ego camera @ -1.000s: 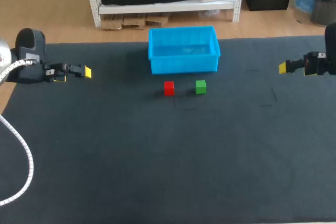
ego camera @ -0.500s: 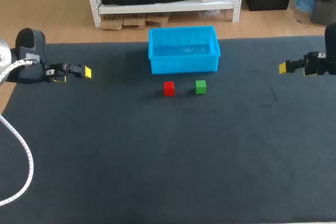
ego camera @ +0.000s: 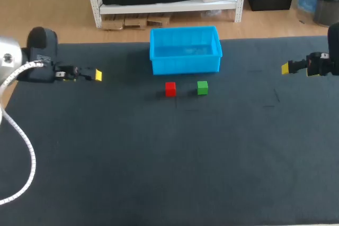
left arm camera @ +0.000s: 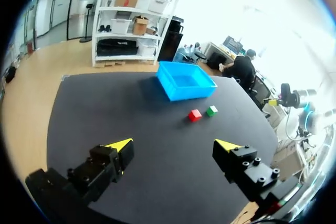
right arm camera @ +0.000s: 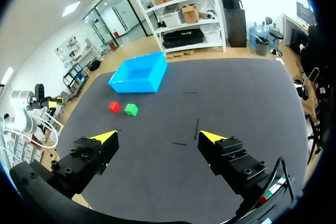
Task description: Use the left arm to pick the red cube and place it into the blue plastic box first, then use the right arm to grasp the green cube and put it into the same blue plastic box after the first action is fully finished.
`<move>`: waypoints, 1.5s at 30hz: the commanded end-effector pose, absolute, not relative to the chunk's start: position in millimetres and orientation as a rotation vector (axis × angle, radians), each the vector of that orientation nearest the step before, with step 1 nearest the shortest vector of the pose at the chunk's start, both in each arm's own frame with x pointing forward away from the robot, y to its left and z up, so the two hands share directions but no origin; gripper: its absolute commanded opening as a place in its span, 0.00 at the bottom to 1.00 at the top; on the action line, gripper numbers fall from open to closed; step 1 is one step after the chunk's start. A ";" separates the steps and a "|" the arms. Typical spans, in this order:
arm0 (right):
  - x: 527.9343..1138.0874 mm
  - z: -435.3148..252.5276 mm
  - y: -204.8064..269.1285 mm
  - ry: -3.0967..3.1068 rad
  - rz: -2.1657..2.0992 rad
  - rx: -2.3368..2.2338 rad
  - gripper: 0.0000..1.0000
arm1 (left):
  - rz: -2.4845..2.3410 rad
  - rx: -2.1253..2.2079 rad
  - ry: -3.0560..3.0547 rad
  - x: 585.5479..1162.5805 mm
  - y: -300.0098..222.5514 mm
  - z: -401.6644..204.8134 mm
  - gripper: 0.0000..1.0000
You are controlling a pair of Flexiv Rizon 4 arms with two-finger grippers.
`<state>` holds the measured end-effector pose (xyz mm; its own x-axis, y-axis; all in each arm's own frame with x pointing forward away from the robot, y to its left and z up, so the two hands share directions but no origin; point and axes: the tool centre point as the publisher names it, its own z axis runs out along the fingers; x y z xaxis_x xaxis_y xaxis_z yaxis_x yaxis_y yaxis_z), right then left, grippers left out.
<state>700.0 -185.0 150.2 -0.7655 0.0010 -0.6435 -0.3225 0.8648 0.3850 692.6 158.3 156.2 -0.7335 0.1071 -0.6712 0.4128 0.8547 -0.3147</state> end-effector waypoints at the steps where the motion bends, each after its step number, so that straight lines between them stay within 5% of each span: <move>1: 700.1 150.1 -185.0 2.373 0.638 -0.232 1.00 | -0.410 0.348 2.440 702.3 133.5 164.6 1.00; 45: 700.1 150.1 -185.0 2.373 0.638 -0.232 1.00 | -0.220 0.180 2.788 718.3 56.4 141.9 1.00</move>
<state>700.1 -184.9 150.1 -0.7655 0.0009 -0.6434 -0.3224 0.8648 0.3849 698.9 71.9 141.8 -0.9159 0.0936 -0.3903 0.1957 0.9532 -0.2306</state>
